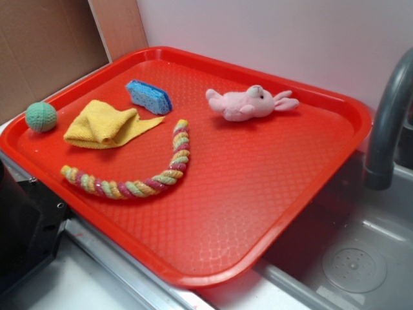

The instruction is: Grab the pink bunny.

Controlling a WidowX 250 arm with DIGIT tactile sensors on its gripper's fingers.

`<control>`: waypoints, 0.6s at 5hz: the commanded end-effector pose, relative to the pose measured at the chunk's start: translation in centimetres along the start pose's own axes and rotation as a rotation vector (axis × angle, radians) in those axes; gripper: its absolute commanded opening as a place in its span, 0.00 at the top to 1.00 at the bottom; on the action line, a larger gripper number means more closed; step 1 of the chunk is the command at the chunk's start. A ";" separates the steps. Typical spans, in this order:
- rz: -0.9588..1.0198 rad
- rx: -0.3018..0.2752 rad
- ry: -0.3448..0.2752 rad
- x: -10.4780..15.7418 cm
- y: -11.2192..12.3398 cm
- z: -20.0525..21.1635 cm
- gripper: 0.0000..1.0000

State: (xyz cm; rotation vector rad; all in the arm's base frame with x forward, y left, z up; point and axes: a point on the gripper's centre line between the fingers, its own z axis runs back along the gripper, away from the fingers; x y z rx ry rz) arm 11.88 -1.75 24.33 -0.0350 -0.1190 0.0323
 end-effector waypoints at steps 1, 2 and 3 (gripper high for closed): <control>0.000 0.000 0.000 0.0 0.0 0.0 0.00; -0.158 0.057 -0.001 3.9 2.1 -3.5 0.00; -0.325 0.055 -0.051 7.3 1.6 -5.7 0.00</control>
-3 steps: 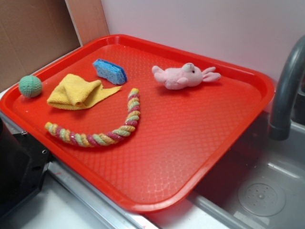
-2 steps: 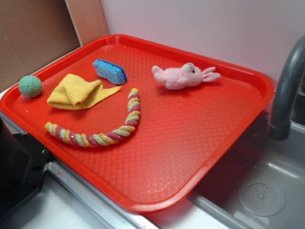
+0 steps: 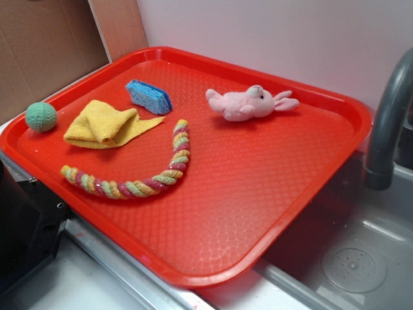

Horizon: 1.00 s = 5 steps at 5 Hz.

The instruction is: Grab the pink bunny.

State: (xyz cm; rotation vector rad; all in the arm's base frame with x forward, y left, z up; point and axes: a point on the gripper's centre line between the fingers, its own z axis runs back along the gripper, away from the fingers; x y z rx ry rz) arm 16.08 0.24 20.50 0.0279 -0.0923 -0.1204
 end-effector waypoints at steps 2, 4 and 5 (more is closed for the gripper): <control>-0.483 0.016 -0.149 11.0 -2.6 -5.9 0.00; -0.592 -0.025 -0.116 12.1 -7.4 -10.8 0.00; -0.595 -0.076 -0.138 12.1 -8.4 -13.2 0.00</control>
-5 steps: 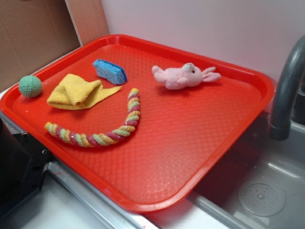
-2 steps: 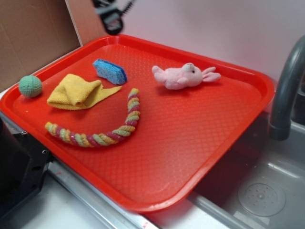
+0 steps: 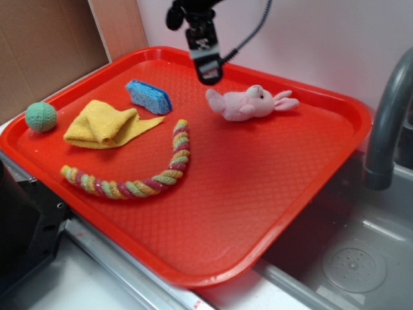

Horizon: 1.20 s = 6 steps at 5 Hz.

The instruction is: Grab the pink bunny.

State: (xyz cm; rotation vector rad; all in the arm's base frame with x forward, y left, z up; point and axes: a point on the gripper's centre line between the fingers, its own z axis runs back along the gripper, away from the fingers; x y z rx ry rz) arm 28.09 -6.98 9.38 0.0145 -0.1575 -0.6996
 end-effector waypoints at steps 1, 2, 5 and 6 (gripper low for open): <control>0.016 -0.009 -0.051 2.1 -0.7 -4.0 0.00; 0.055 0.006 -0.045 1.7 -0.3 -4.8 0.00; 0.100 -0.024 0.037 0.3 -2.6 -5.3 1.00; 0.171 -0.012 0.082 -0.8 -4.0 -4.5 1.00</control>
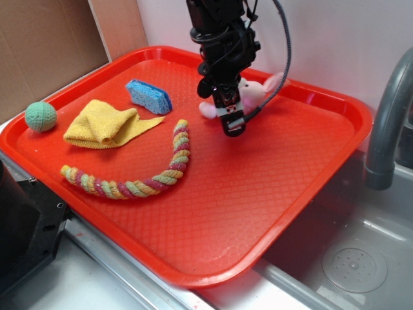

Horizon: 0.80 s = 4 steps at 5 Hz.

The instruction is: Grab the pink bunny.

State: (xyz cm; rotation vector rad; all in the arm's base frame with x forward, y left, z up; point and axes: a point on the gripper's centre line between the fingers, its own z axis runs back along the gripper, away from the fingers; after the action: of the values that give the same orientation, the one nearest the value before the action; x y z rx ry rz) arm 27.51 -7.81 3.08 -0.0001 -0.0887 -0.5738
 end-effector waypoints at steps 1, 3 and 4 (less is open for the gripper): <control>0.103 0.027 0.007 -1.9 -4.8 4.6 1.00; 0.171 0.080 -0.134 -0.5 5.9 10.4 0.00; 0.313 0.103 -0.178 0.6 8.4 10.3 0.00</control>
State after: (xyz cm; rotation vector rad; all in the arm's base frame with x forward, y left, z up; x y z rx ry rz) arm 31.52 -0.54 11.78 0.0215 -0.2299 -0.2683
